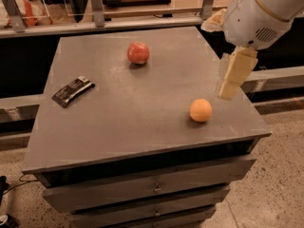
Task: Pick rxbar chocolate
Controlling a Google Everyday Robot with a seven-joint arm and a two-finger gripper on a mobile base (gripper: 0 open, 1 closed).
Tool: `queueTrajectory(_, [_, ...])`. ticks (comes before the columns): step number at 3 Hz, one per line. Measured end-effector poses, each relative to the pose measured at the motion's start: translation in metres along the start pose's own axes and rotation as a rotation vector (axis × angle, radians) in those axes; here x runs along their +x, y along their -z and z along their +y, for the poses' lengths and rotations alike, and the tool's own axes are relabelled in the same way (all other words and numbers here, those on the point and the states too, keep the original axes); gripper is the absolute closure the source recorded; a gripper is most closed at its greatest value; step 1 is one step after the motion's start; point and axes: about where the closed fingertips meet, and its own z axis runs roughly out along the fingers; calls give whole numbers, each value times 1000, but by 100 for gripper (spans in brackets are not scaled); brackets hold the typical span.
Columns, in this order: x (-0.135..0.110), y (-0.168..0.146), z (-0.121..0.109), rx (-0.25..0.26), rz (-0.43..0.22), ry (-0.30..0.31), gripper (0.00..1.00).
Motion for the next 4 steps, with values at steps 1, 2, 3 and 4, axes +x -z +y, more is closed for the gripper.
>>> queueTrajectory(1, [-43, -21, -24, -32, -100, 134, 0])
queueTrajectory(2, [-76, -47, -41, -81, -169, 248, 0])
queueTrajectory(3, [-104, -78, -50, -157, -230, 356, 0])
queueTrajectory(4, [-133, -107, -48, -222, -264, 459, 0])
